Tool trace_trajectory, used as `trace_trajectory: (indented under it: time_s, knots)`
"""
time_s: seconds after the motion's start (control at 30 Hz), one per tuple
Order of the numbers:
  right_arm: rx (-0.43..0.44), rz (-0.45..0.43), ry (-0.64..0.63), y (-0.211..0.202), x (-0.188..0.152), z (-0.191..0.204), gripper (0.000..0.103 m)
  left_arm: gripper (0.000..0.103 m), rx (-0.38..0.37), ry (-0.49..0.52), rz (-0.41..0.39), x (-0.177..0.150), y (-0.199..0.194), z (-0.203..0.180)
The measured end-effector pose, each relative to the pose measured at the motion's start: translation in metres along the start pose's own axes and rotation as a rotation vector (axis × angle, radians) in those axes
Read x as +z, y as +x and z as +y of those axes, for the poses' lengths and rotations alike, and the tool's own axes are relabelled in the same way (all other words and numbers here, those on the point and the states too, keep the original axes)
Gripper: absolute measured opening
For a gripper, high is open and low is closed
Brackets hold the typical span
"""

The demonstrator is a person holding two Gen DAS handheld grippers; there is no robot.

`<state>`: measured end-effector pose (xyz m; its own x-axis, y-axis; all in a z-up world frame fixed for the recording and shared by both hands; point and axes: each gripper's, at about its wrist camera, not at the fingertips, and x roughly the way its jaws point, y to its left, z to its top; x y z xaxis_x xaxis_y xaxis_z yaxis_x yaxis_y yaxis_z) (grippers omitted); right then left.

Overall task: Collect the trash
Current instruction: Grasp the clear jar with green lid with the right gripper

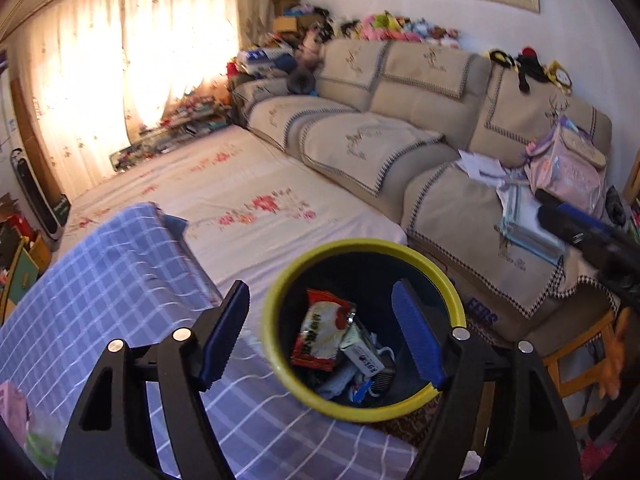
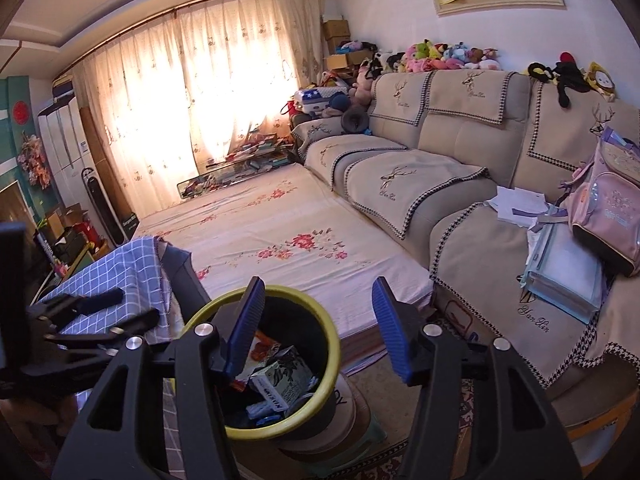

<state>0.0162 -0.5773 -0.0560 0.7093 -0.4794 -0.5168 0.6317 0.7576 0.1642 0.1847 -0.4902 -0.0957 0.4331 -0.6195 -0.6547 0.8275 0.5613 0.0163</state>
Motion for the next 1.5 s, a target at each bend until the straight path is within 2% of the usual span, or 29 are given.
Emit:
trace_trajectory:
  time_s: [0.27, 0.37, 0.53, 0.67, 0.8, 0.83, 0.93, 1.17, 1.23, 1.5]
  knots:
    - [0.117, 0.065, -0.108, 0.017, -0.011, 0.075, 0.054, 0.08, 0.102, -0.145, -0.127, -0.036, -0.102, 0.081]
    - [0.186, 0.097, -0.16, 0.023, -0.02, 0.115, 0.054, 0.081, 0.186, -0.207, -0.154, -0.058, -0.138, 0.119]
    - [0.31, 0.15, -0.255, 0.03, -0.037, 0.191, 0.054, 0.082, 0.379, -0.314, -0.208, -0.103, -0.196, 0.191]
    - [0.423, 0.194, -0.327, 0.031, -0.054, 0.254, 0.054, 0.083, 0.512, -0.416, -0.222, -0.139, -0.228, 0.253]
    - [0.523, 0.22, -0.411, 0.026, -0.069, 0.308, 0.056, 0.083, 0.611, -0.498, -0.226, -0.171, -0.242, 0.298]
    - [0.552, 0.227, -0.439, 0.025, -0.074, 0.324, 0.06, 0.083, 0.623, -0.519, -0.224, -0.179, -0.244, 0.308]
    - [0.613, 0.236, -0.504, 0.021, -0.084, 0.358, 0.062, 0.083, 0.629, -0.574, -0.228, -0.202, -0.25, 0.326]
    - [0.731, 0.293, -0.63, 0.034, -0.095, 0.405, 0.076, 0.085, 0.61, -0.627, -0.234, -0.222, -0.244, 0.337]
    - [0.74, 0.307, -0.651, 0.04, -0.097, 0.412, 0.08, 0.085, 0.616, -0.633, -0.23, -0.225, -0.243, 0.338]
    - [0.727, 0.348, -0.672, 0.064, -0.111, 0.429, 0.082, 0.086, 0.614, -0.657, -0.214, -0.232, -0.235, 0.342]
